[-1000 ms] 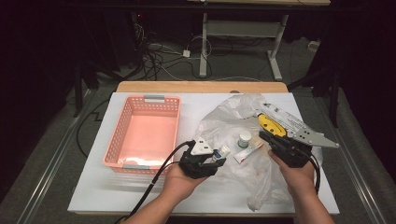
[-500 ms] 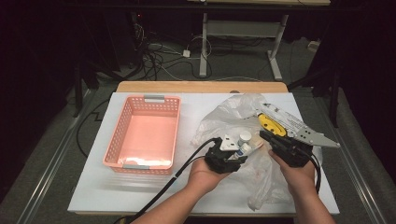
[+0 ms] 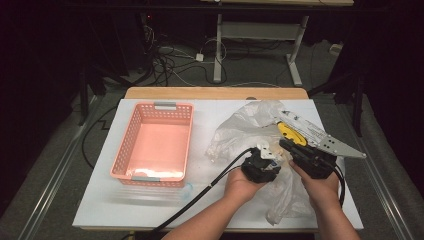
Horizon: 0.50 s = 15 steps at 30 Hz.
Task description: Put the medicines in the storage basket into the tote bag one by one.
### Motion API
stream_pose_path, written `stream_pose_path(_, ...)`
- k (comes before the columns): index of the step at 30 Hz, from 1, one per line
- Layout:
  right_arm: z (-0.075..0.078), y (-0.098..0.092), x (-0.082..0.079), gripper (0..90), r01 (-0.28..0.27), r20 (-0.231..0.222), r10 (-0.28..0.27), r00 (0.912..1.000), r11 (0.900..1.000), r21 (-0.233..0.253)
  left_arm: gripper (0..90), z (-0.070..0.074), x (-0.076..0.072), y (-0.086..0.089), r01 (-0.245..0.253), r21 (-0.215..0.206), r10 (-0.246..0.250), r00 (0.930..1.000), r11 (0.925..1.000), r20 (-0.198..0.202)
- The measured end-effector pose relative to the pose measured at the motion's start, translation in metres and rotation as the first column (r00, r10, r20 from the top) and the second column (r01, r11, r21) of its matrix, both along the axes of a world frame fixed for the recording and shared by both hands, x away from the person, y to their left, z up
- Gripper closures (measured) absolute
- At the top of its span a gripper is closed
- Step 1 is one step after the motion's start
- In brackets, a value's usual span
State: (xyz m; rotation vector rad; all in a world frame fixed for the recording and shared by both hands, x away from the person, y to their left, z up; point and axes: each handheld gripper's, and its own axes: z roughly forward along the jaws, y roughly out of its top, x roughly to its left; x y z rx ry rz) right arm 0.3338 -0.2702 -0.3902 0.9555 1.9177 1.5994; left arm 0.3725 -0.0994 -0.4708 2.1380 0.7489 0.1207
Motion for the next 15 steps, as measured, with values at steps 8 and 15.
stream_pose_path(8, 0.000, -0.001, 0.000, 90.0, -0.001, -0.002, 0.001, 1.0000, 1.000, 0.001, 49.8, -0.006, 0.003, -0.005, -0.015, -0.013, 0.015, 0.9999, 0.9998, -0.008)
stream_pose_path(15, 0.000, -0.003, -0.001, 90.0, 0.000, 0.001, 0.000, 1.0000, 1.000, 0.002, 43.3, 0.012, -0.010, 0.023, 0.009, -0.022, -0.008, 0.9991, 0.9997, 0.041)
